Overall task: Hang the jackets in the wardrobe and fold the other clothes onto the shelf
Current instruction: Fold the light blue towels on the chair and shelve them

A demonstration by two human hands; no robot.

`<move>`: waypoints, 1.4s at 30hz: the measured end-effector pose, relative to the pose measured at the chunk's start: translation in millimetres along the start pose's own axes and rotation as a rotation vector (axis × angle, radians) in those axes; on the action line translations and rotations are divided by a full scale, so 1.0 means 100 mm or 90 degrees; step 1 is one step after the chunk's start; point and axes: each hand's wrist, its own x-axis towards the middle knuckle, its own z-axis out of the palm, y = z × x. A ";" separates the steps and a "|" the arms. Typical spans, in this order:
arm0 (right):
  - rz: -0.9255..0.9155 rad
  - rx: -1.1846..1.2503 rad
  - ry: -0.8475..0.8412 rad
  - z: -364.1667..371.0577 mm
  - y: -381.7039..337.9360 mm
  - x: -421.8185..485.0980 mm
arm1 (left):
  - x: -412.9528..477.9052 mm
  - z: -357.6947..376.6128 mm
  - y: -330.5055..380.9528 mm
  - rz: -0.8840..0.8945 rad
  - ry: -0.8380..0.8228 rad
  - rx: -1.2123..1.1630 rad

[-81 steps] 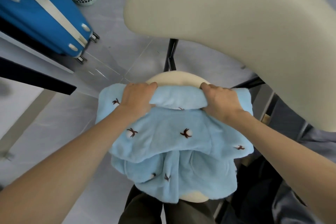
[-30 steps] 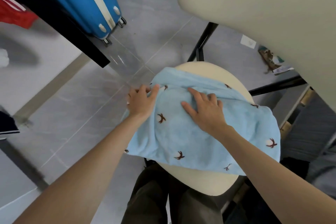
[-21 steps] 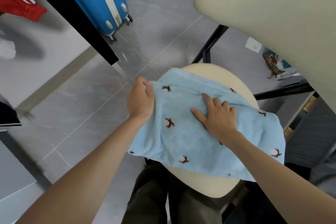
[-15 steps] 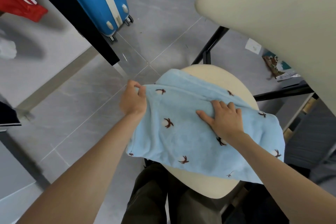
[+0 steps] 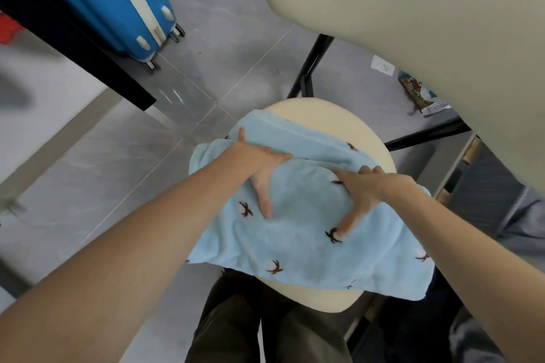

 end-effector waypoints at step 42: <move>0.165 0.286 0.601 1.19 -0.29 0.27 | 0.44 1.04 0.95 -0.094 0.607 -0.067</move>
